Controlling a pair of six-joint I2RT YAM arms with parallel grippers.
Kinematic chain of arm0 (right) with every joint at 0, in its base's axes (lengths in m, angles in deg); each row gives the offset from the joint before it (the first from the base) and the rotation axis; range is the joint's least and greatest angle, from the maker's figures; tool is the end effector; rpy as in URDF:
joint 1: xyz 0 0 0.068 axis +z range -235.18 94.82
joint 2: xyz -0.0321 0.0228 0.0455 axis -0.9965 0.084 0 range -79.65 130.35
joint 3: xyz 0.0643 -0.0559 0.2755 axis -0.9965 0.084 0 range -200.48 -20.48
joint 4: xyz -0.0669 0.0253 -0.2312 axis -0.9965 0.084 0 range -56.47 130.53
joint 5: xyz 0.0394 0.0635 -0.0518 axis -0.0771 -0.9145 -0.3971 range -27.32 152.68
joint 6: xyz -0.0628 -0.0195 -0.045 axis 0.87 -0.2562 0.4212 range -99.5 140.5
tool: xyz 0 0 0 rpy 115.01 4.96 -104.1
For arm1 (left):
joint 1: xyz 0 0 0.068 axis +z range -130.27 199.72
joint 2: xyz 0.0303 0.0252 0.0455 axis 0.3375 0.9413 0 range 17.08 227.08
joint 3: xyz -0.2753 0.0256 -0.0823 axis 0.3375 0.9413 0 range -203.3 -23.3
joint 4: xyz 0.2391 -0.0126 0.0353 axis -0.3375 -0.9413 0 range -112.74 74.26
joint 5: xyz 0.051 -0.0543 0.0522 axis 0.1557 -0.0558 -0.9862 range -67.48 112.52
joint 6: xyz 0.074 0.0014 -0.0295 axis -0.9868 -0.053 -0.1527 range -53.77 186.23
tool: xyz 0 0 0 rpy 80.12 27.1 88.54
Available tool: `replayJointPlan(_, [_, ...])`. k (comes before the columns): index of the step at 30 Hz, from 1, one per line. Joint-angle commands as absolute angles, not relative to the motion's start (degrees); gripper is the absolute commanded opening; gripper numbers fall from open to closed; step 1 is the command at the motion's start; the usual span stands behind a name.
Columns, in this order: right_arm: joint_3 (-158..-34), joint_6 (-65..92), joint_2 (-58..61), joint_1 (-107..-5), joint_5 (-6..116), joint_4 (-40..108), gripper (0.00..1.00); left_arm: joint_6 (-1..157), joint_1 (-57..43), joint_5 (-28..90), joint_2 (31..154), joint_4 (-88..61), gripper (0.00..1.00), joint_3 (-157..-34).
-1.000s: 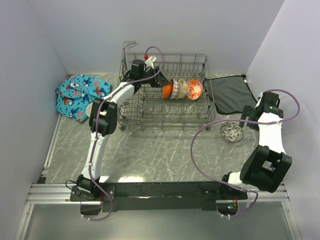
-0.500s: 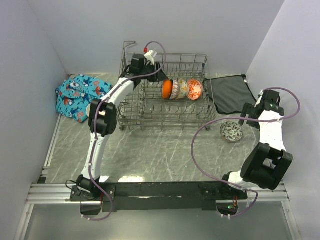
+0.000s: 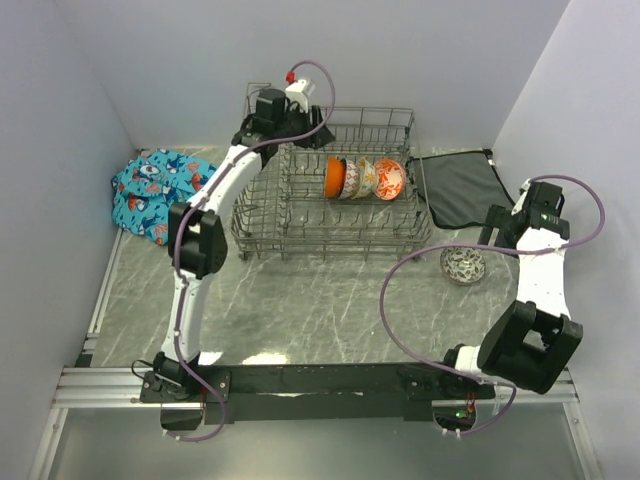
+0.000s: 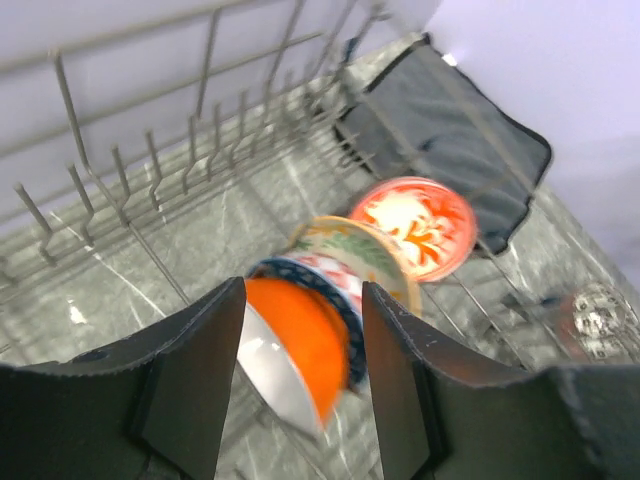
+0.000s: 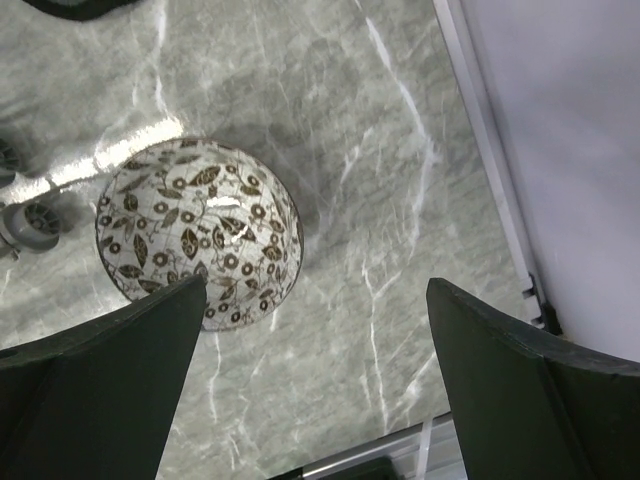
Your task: Load the bowls into the dish rack
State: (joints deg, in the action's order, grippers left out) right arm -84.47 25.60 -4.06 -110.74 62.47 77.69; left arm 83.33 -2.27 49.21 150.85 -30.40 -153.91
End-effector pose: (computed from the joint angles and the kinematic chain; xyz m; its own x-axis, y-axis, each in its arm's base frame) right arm 0.2366 -0.1129 0.2805 -0.7811 0.2749 -0.5606 0.3615 0.9312 -0.0470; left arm 0.5168 -0.2419 0.3219 -0.4863 -0.0869 -0.8695 0.6153 0.6724 -0.4114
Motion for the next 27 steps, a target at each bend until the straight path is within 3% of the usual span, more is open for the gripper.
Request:
replayJointPlan(1, [-82.54, 23.22, -7.67, -111.11, 64.16, 76.33, 1.00, 73.71, -3.57, 48.45, 130.43, -28.49, 0.56, -146.47])
replayJointPlan(6, [-81.22, 22.08, -8.37, -111.20, 64.72, 75.98, 1.00, 68.34, 0.54, 43.26, 115.89, -34.09, 0.56, -134.41])
replayJointPlan(11, [-79.99, 21.72, -8.99, -111.20, 62.86, 75.89, 0.99, 63.02, 11.62, 42.38, 105.60, -44.55, 0.55, -133.43])
replayJointPlan(13, [-80.07, 22.77, -9.16, -111.11, 61.38, 75.46, 0.94, 52.82, 16.63, 46.76, 101.57, -50.68, 0.54, -130.19])
replayJointPlan(14, [-80.07, 25.74, -9.08, -111.11, 59.88, 74.93, 0.86, 46.87, 18.21, 47.91, 100.15, -52.38, 0.53, -128.61])
replayJointPlan(16, [-80.68, 29.18, -8.38, -111.11, 54.90, 75.80, 1.00, 40.77, 24.45, 53.93, 95.25, -53.97, 0.54, -120.98])
replayJointPlan(20, [-82.44, 28.76, -8.28, -110.58, 51.97, 76.07, 1.00, 18.81, 30.97, 59.70, 89.95, -62.75, 0.55, -107.53])
replayJointPlan(27, [-85.17, 27.96, -6.61, -109.26, 51.78, 76.24, 1.00, 6.82, 34.75, 59.79, 85.64, -60.16, 0.55, -84.41])
